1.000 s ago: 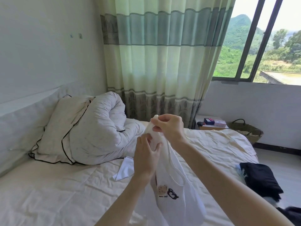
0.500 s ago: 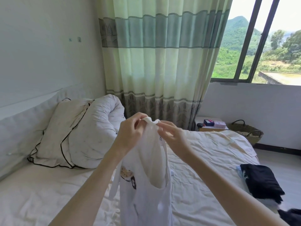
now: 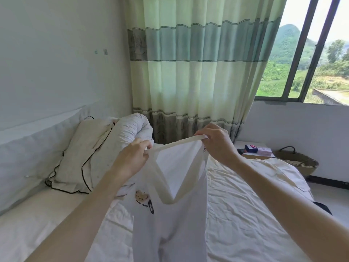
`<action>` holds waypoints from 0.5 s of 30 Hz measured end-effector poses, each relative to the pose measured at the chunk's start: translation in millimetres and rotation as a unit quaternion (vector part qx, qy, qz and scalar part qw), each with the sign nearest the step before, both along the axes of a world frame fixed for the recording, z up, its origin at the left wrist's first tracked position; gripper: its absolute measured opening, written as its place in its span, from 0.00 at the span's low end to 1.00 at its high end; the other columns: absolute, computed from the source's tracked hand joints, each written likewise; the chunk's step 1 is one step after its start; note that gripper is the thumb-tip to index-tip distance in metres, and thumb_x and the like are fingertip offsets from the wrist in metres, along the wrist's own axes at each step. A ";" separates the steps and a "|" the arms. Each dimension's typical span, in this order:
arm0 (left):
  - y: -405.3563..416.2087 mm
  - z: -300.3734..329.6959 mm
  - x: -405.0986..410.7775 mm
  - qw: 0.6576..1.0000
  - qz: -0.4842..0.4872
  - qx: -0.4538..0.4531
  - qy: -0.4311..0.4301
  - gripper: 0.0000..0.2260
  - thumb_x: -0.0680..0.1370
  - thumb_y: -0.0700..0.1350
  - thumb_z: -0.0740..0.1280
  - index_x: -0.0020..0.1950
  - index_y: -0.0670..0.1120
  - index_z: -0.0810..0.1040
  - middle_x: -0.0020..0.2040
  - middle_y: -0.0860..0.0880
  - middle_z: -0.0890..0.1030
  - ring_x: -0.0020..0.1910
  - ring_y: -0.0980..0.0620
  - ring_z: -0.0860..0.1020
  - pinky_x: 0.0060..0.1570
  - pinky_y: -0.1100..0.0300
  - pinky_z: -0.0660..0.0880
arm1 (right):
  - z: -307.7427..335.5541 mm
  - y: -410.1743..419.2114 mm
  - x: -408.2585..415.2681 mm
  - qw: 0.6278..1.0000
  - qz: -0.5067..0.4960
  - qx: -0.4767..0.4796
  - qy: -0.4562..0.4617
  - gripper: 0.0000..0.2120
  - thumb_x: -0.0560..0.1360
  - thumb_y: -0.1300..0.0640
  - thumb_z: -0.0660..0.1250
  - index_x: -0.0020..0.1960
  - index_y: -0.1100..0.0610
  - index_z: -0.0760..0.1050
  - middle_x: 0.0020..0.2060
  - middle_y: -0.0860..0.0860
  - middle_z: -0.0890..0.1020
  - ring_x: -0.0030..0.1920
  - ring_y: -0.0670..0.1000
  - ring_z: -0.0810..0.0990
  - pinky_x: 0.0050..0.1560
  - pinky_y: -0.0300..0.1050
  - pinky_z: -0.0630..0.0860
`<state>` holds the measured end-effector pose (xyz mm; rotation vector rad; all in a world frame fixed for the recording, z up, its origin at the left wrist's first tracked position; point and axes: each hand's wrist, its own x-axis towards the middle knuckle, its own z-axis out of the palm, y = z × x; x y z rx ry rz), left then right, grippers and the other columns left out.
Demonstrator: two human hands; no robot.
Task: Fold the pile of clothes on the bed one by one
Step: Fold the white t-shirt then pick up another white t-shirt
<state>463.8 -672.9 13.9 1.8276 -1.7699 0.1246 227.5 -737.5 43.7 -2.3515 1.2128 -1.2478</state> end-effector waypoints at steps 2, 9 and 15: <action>-1.7 0.6 4.0 0.999 0.003 0.007 0.036 0.05 0.76 0.38 0.63 0.46 0.46 0.77 0.45 0.50 0.74 0.44 0.46 0.74 0.41 0.57 0.68 | 13.9 -10.1 -6.1 0.999 -0.036 0.012 -0.005 0.16 0.74 0.69 0.59 0.50 0.57 0.83 0.47 0.52 0.78 0.47 0.50 0.73 0.46 0.38 0.67; 0.6 25.0 11.9 0.979 -0.047 -0.019 0.195 0.07 0.77 0.38 0.63 0.39 0.47 0.74 0.33 0.54 0.74 0.35 0.54 0.71 0.33 0.69 0.64 | 36.9 -24.1 -35.1 0.993 -0.112 0.036 0.009 0.10 0.74 0.66 0.64 0.52 0.59 0.80 0.48 0.54 0.82 0.47 0.51 0.75 0.47 0.40 0.67; 14.4 39.2 -20.5 0.894 -0.249 0.088 0.362 0.07 0.76 0.36 0.60 0.43 0.48 0.71 0.36 0.48 0.75 0.31 0.57 0.71 0.29 0.66 0.67 | 30.0 -15.1 -48.0 0.923 -0.108 0.277 -0.244 0.06 0.75 0.61 0.68 0.42 0.60 0.73 0.41 0.56 0.77 0.41 0.54 0.79 0.36 0.44 0.77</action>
